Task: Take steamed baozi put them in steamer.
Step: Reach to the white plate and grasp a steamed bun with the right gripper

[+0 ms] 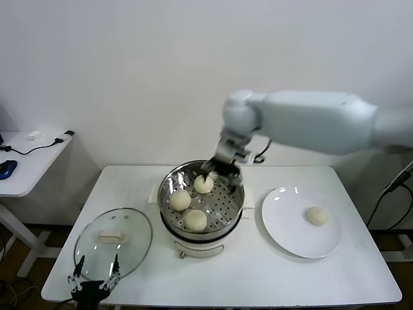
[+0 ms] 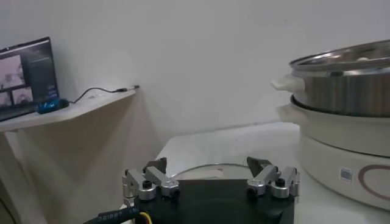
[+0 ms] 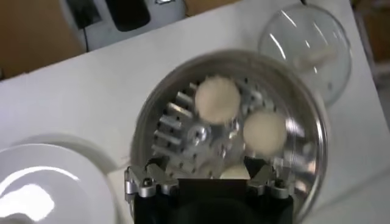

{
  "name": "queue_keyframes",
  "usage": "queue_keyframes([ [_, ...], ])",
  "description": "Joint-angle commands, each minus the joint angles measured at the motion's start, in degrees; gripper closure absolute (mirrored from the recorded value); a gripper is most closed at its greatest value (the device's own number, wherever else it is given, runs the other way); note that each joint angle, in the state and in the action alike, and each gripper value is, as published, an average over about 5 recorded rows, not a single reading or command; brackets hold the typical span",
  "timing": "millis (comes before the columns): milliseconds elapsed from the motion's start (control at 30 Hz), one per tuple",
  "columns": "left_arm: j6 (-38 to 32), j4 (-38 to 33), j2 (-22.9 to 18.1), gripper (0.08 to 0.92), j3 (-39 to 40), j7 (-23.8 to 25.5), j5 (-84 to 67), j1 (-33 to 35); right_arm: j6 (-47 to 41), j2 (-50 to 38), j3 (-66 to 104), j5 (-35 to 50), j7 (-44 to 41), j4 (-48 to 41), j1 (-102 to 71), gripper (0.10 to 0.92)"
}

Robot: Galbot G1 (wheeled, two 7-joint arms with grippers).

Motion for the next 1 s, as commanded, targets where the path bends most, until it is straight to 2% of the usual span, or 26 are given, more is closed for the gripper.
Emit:
queue_keyframes([
  [33,-0.1,-0.2,0.1,0.177,0.2,0.0,0.0,0.0,-9.8,-17.5,-9.0,10.4,-3.3,-6.8,8.3,0.203],
  [200,0.0,-0.1,-0.1,0.177,0.3,0.1,0.1,-0.1,-13.7,-28.0,-11.2,5.3,-1.4,-7.5,1.5,0.203],
  [400,0.2,-0.1,-0.3,0.177,0.6,0.3,0.2,-0.1,-15.2,-33.4,-1.5,-4.6,0.9,-12.0,-13.5,0.203],
  [700,0.3,0.0,-1.1,0.177,0.5,0.4,0.7,0.5,-16.1,-32.2,17.9,-12.6,2.9,-20.4,-34.0,0.203],
  [1000,0.3,0.2,-1.5,0.177,0.5,0.3,1.0,0.9,-15.9,-27.4,23.1,-15.9,3.9,-25.6,-40.0,0.203],
])
